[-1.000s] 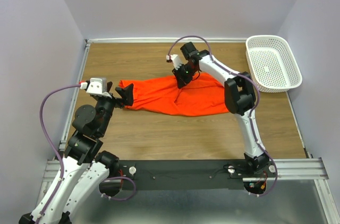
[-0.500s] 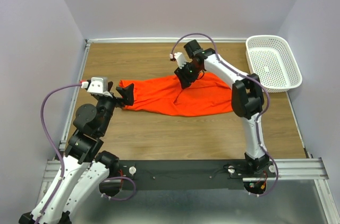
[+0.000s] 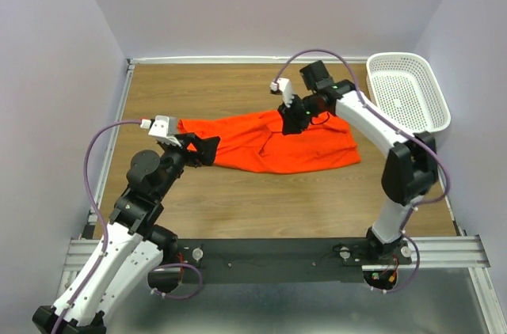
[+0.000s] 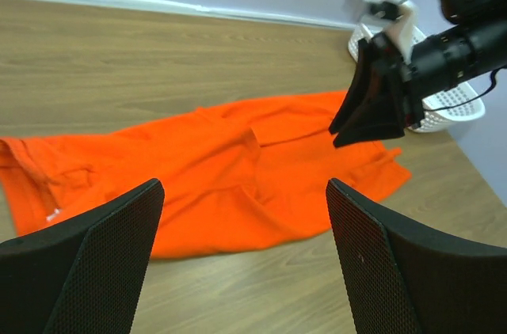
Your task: Fold and stack the t-shirts
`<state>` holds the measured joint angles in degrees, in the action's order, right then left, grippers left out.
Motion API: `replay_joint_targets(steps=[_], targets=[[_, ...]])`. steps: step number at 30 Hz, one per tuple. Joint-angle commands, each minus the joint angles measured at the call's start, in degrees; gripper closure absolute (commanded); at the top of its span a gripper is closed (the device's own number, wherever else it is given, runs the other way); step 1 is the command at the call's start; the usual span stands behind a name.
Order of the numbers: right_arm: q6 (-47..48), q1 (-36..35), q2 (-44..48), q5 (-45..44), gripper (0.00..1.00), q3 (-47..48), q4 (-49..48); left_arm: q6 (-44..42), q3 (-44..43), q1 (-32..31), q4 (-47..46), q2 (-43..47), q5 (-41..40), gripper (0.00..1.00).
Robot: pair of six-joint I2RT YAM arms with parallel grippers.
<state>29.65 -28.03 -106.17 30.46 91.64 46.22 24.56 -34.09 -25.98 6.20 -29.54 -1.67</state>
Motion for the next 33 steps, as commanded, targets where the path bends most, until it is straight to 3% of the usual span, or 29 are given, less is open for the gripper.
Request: replay_joint_targets(steps=[1,3,4,5,13,22,27,32,33], targets=[[0.3,4.0,10.2,4.7,0.64,-10.6,-13.6,5.2,2.2,0.2,-2.9,2.6,3.4,0.09],[-2.3,4.7,12.5,4.1,0.43,-15.9,-22.7,5.0,1.6,0.3,-2.4,3.1,2.6,0.09],[-2.5,4.7,13.4,4.3,0.07,-16.7,-24.7,4.5,1.4,0.2,-2.2,3.3,2.2,0.09],[-3.0,4.7,13.4,4.4,0.00,-17.4,-26.7,4.2,1.2,0.2,-2.0,3.3,2.2,0.09],[-7.3,4.7,9.7,2.3,0.00,-14.7,-35.1,3.7,1.7,0.2,-2.2,2.1,0.0,0.09],[-18.8,4.7,13.1,4.3,0.00,-27.4,-59.4,2.9,1.7,0.2,-3.6,0.2,-3.0,0.09],[-26.3,4.7,12.6,2.2,0.00,-37.2,-82.0,3.0,2.1,0.2,-3.9,0.6,-3.8,0.09],[-27.7,4.7,5.7,8.5,0.01,-34.9,-82.7,2.8,2.3,0.2,-4.0,0.4,-5.1,0.09],[-27.6,4.7,5.3,10.7,0.00,-36.1,-86.7,2.7,2.2,0.2,-4.0,0.3,-5.2,0.09]])
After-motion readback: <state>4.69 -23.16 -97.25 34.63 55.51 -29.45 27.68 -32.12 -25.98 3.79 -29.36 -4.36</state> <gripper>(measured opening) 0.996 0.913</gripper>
